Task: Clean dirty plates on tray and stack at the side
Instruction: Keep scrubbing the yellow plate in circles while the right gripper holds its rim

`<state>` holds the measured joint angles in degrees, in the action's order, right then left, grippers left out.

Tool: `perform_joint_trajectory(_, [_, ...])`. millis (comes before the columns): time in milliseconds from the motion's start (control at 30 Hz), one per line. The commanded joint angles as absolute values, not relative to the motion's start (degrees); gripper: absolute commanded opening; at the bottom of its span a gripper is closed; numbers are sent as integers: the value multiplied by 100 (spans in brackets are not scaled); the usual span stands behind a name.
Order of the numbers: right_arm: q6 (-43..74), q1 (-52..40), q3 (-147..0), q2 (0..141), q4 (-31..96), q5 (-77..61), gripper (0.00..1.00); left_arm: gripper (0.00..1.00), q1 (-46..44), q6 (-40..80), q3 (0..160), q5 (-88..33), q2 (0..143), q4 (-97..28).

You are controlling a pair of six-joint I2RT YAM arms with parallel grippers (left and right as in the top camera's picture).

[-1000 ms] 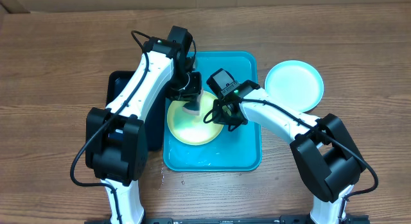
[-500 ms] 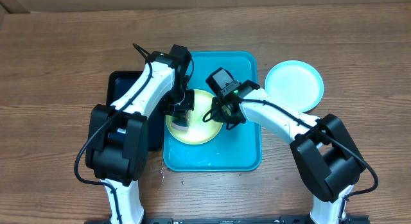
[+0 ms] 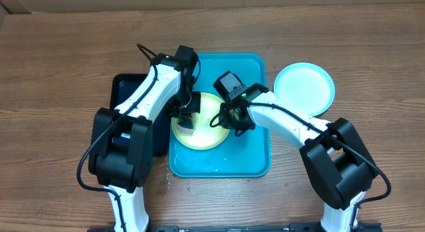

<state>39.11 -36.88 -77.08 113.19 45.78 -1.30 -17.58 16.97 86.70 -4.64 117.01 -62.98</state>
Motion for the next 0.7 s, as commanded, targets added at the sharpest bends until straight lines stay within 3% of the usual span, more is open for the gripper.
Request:
perform_joint_trajectory(0, [3927, -3728, -7721, 11242, 4670, -187, 4, 5, -1776, 1634, 8635, -381, 11596, -6276])
perform_joint_trajectory(100, [3924, -3728, -7721, 11242, 4657, -161, 4, 5, -1776, 1634, 8635, -384, 11596, -6272])
perform_joint_trajectory(200, [3922, -3728, -7721, 11242, 4427, -115, 24, 5, -1776, 1634, 8635, -386, 11596, -6263])
perform_joint_trajectory(300, [3922, -3728, -7721, 11242, 4213, -89, 25, 5, -1776, 1634, 8635, -388, 11596, -6254])
perform_joint_trajectory(500, [3920, -3728, -7719, 11242, 4300, -91, 5, 6, -1776, 1634, 8635, -386, 11596, -6252])
perform_joint_trajectory(667, [3922, -3728, -7721, 11242, 4574, -51, 4, 6, -1776, 1634, 8635, -386, 11596, -6195])
